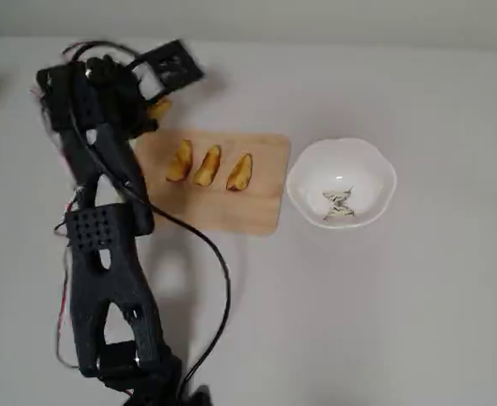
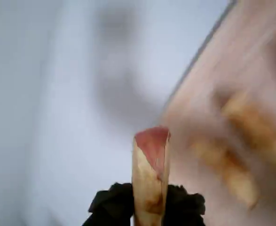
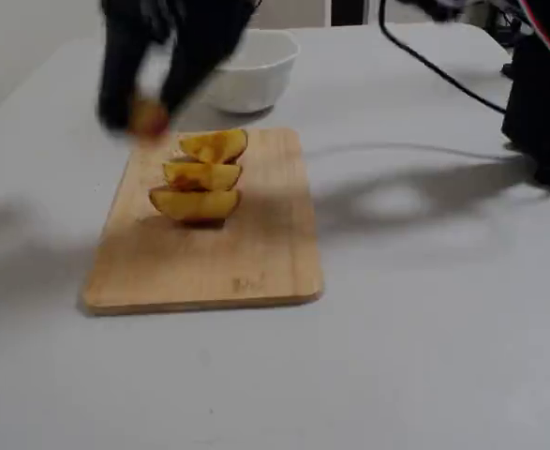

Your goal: Pick up the leftmost apple slice from the cutting board and place it into the bowl

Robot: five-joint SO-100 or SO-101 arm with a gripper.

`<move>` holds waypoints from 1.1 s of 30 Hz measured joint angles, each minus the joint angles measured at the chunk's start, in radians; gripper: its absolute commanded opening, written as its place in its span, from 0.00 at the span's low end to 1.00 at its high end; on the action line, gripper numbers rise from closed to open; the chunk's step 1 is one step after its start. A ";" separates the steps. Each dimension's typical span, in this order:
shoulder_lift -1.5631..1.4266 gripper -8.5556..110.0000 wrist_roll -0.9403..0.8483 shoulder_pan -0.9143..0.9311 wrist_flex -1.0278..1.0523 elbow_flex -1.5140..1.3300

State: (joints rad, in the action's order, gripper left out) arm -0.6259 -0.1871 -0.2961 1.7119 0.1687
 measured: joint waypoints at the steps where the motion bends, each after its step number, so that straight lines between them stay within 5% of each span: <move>1: -0.012 0.07 0.040 0.057 0.011 0.002; 12: 0.009 0.08 0.169 0.569 0.060 0.002; 20: 0.067 0.33 0.124 0.617 0.063 0.002; 23: 0.067 0.32 0.089 0.615 0.063 0.002; 27: 0.067 0.07 0.040 0.606 0.064 0.002; 33: -0.066 0.07 0.020 0.558 0.064 -0.058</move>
State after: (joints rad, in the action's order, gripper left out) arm -0.6918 -0.1672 0.2623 1.7763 0.1104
